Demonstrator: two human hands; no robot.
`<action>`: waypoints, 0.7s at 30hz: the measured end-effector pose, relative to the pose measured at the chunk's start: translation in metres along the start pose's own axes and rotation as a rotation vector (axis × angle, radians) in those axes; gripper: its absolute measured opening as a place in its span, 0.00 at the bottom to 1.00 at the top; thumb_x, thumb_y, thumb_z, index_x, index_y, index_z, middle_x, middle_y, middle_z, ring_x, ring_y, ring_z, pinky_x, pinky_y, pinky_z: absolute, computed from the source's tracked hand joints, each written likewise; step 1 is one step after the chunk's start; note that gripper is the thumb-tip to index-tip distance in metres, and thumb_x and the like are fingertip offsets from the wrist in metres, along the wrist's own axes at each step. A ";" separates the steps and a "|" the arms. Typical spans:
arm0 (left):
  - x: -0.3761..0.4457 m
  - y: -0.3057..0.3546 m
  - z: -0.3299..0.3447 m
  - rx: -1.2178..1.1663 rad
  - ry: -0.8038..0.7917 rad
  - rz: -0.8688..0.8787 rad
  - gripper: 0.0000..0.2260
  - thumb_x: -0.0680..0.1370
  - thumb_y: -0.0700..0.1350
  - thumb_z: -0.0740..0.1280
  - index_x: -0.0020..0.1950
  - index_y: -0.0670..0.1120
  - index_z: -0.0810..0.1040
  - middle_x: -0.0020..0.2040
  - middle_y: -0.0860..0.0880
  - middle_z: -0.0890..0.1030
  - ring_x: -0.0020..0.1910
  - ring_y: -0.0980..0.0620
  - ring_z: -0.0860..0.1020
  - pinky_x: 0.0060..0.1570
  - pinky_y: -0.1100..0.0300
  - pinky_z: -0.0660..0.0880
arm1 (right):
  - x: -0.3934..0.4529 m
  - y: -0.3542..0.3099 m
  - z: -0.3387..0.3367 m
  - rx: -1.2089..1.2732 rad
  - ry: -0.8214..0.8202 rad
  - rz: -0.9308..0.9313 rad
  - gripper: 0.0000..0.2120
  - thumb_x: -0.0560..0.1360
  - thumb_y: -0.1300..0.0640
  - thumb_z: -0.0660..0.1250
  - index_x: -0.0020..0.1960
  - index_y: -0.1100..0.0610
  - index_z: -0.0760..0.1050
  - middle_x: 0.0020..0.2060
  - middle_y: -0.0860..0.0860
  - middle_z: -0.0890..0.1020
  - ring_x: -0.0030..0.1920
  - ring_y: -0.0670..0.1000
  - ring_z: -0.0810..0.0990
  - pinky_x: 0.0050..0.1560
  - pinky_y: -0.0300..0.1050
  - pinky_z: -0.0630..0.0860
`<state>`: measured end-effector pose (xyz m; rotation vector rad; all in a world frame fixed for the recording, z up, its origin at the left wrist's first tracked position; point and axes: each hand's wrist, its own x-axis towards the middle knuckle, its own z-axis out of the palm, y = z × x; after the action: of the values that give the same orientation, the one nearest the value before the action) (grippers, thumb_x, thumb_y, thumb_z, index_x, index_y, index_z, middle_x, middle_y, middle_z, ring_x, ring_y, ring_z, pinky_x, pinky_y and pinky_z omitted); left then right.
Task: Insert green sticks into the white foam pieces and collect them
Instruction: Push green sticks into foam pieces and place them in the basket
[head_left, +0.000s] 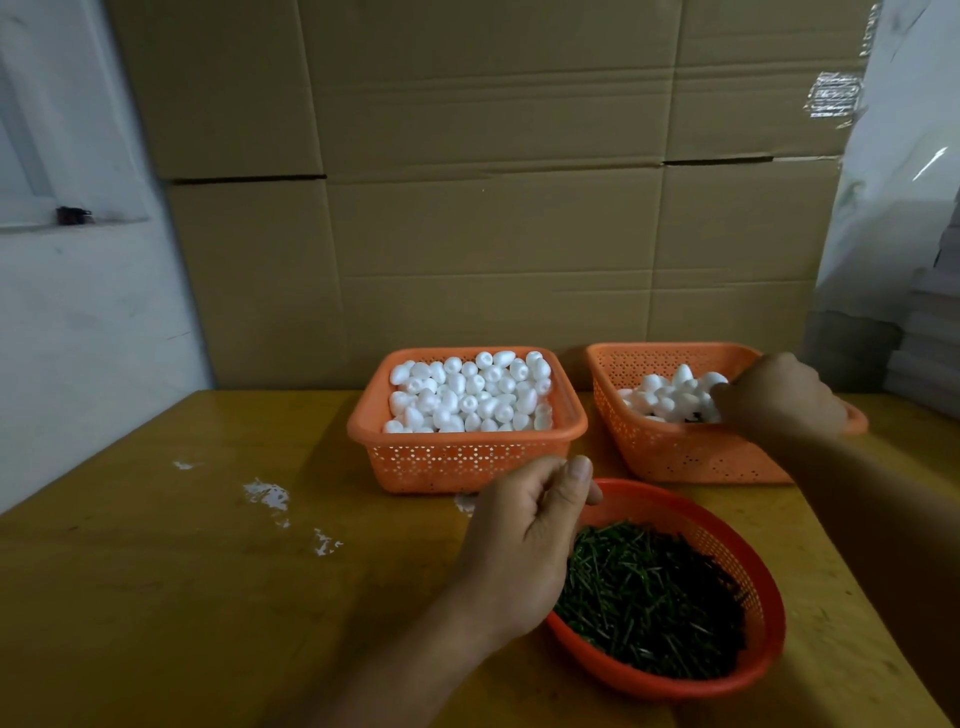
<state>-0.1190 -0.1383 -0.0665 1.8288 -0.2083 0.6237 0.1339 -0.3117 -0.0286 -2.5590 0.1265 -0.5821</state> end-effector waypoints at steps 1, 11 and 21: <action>0.000 0.001 0.000 0.006 0.000 0.002 0.19 0.79 0.63 0.57 0.44 0.51 0.78 0.27 0.52 0.69 0.28 0.53 0.68 0.29 0.49 0.66 | 0.001 0.000 0.001 -0.019 0.003 0.003 0.15 0.74 0.50 0.71 0.34 0.59 0.75 0.29 0.55 0.78 0.29 0.55 0.77 0.30 0.41 0.66; 0.000 -0.002 -0.002 0.067 0.025 0.033 0.19 0.82 0.54 0.63 0.33 0.48 0.67 0.27 0.52 0.67 0.28 0.54 0.67 0.28 0.52 0.65 | 0.000 0.005 -0.007 -0.017 -0.044 -0.040 0.20 0.75 0.43 0.69 0.39 0.60 0.77 0.33 0.57 0.79 0.32 0.56 0.79 0.34 0.42 0.72; 0.018 -0.011 -0.026 0.158 0.215 0.010 0.11 0.78 0.40 0.69 0.40 0.52 0.72 0.32 0.55 0.75 0.30 0.59 0.71 0.31 0.61 0.71 | -0.081 -0.008 -0.054 0.541 -0.079 -0.301 0.12 0.78 0.52 0.70 0.38 0.56 0.76 0.31 0.54 0.79 0.30 0.52 0.77 0.32 0.46 0.72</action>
<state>-0.1068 -0.1076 -0.0610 1.8954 -0.0249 0.8586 0.0369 -0.3141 -0.0133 -2.0752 -0.3986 -0.5350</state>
